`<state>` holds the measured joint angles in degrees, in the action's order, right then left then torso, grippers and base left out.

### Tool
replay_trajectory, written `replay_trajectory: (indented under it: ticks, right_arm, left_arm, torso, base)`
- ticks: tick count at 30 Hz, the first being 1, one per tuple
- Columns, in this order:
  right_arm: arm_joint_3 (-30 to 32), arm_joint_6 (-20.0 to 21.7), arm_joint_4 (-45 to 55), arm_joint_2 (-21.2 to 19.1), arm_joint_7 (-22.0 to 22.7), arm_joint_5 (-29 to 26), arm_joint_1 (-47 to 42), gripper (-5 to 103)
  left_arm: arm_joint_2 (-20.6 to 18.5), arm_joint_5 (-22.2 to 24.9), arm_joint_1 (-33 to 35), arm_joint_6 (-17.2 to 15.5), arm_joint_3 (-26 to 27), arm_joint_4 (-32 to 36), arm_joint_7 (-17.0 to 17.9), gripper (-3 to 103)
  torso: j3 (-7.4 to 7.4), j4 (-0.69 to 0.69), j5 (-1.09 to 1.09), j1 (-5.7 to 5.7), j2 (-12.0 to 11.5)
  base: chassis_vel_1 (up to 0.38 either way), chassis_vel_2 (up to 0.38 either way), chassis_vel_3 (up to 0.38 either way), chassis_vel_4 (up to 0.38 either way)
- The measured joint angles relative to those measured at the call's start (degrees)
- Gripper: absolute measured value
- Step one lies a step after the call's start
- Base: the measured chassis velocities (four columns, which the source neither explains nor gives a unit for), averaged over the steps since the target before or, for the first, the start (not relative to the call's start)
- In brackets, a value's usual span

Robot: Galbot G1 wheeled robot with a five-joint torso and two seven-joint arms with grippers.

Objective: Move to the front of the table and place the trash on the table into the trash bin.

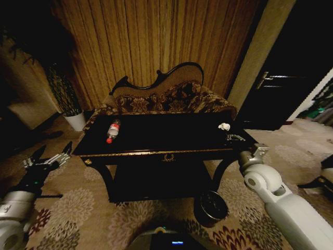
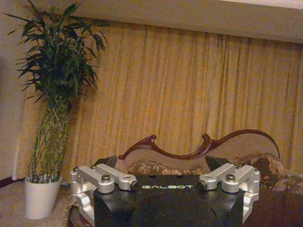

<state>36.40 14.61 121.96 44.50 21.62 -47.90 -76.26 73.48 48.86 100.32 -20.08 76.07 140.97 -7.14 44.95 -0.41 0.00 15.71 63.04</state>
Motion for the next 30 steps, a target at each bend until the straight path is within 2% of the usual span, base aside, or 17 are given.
replay_trajectory:
  ticks: [18,27,30]
  right_arm:
    - [-3.0,-0.2,-0.6,1.0,0.0,2.5,-0.2,0]
    - [-6.8,-0.3,-9.9,3.2,0.0,5.1,-1.2,0]
    - [-8.8,-0.4,-15.7,4.8,0.0,6.4,-2.2,0]
  left_arm:
    - [0.2,0.0,-0.1,0.2,0.0,0.1,-0.1,100]
    - [0.6,0.0,0.0,0.3,0.2,0.6,-0.1,100]
    - [0.9,0.1,0.1,0.3,0.4,0.8,-0.1,100]
  torso:
    - [-0.02,-0.01,0.00,-0.02,0.0]
    - [0.02,0.01,0.01,0.06,0.0]
    - [0.00,-0.02,0.01,0.01,0.0]
  base:
    - [0.117,-0.119,-0.125,0.112]
    - [0.000,0.000,0.000,0.000]
    - [0.000,0.000,0.000,0.000]
